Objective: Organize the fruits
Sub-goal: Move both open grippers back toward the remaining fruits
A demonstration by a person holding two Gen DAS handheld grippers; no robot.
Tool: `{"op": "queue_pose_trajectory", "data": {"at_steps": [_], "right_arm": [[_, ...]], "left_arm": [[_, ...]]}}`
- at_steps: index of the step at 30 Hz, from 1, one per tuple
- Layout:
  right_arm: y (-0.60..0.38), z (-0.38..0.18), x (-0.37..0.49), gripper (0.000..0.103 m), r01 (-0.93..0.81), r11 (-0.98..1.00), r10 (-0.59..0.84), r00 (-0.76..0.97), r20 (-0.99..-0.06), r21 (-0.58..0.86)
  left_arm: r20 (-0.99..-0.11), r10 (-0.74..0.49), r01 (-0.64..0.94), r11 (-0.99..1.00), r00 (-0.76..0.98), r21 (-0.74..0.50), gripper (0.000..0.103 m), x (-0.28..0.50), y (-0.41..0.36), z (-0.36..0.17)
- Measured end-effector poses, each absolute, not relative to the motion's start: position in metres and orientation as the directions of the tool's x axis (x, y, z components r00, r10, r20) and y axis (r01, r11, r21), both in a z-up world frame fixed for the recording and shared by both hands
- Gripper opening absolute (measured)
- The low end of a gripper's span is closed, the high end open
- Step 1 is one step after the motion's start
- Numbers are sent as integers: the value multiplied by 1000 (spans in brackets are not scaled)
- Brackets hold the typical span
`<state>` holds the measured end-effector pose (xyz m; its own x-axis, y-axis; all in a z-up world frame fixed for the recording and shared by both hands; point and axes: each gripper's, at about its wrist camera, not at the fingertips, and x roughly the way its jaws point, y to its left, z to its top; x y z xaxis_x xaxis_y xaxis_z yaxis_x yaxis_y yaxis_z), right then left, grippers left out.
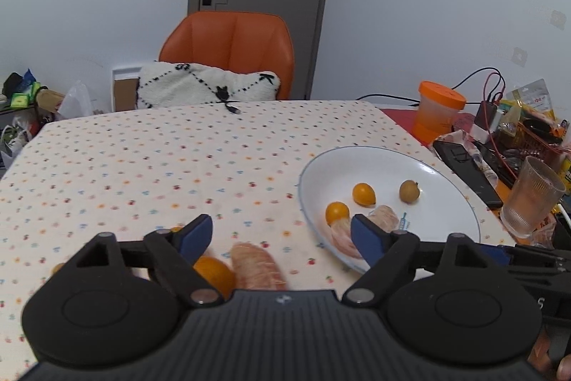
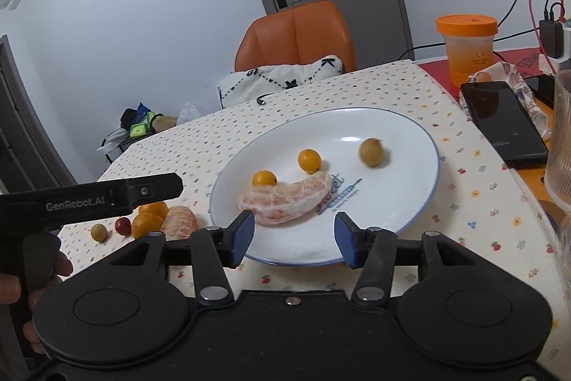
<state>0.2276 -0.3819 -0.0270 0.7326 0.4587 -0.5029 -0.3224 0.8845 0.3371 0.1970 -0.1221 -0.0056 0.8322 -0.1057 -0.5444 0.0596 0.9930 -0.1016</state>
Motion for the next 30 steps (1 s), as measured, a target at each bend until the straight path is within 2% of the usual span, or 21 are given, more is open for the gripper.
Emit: {"op": "queue_pose_trajectory", "data": {"at_steps": [7, 10, 12, 18, 22, 30], "right_arm": [[-371, -23, 224, 61, -340, 880, 469, 729, -498, 331], [-366, -21, 222, 69, -350, 877, 476, 728, -494, 330], [-363, -20, 220, 78, -357, 874, 481, 727, -490, 329], [-352, -18, 217, 91, -380, 863, 501, 720, -481, 332], [-344, -17, 215, 95, -398, 855, 517, 710, -478, 334], [-331, -17, 214, 95, -433, 839, 544, 691, -476, 330]], "left_arm": [[-551, -76, 37, 996, 831, -82, 89, 186, -109, -4], [-549, -65, 25, 997, 833, -79, 90, 180, -101, -4], [-549, -59, 17, 997, 834, -82, 91, 176, -96, -5], [-560, -34, -16, 996, 828, -84, 91, 167, -78, -9], [-567, -27, -35, 995, 823, -97, 91, 162, -65, -12], [-581, -36, -49, 990, 813, -130, 91, 153, -47, -19]]}}
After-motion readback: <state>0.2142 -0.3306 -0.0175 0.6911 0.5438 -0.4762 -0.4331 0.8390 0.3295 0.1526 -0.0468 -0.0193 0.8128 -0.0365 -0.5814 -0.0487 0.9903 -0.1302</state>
